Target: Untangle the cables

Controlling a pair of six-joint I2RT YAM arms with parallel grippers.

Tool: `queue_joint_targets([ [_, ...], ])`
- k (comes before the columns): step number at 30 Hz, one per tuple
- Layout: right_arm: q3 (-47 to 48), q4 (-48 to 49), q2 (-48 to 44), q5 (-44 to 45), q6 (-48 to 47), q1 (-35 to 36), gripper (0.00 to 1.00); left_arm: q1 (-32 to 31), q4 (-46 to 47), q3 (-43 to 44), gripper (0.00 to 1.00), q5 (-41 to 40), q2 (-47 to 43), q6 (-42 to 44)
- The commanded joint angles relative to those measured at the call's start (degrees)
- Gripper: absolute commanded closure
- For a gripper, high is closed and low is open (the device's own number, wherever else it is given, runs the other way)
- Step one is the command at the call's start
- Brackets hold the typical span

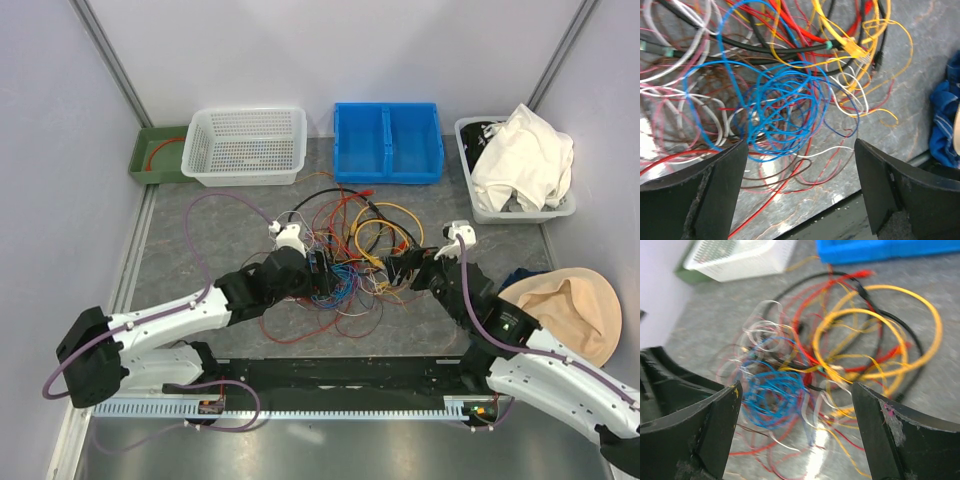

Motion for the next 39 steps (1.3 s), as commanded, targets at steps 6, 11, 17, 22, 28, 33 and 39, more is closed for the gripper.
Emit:
queue_joint_targets([
  [6, 0.4, -8.8, -5.5, 3.6, -2.0, 0.1, 0.02, 0.0, 11.1, -1.8, 0.19, 7.9, 11.4, -1.4],
  [11, 0.9, -10.4, -5.1, 3.7, -0.9, 0.1, 0.02, 0.0, 9.6, 0.3, 0.28, 7.9, 16.0, -0.9],
  [17, 1.9, -11.3, -6.0, 4.1, -0.5, 0.1, 0.02, 0.0, 2.3, 7.2, 0.90, 1.7, 10.3, 5.2],
  [22, 2.6, -10.1, -5.4, 4.7, -1.5, 0.1, 0.02, 0.0, -6.9, 17.3, 0.92, -3.1, 2.1, 10.4],
  [28, 2.2, -3.8, -2.2, 1.0, -3.9, 0.1, 0.02, 0.0, -15.7, 32.8, 0.98, -7.2, -1.6, 19.6],
  [33, 3.6, -1.6, 1.5, 3.5, -3.6, 0.0, 0.02, 0.0, -19.5, 48.5, 0.98, -9.9, 0.6, 26.6],
  [39, 1.4, 9.2, -2.0, -2.4, -5.5, 0.1, 0.02, 0.0, -19.7, 55.0, 0.98, -10.4, 1.8, 30.0],
])
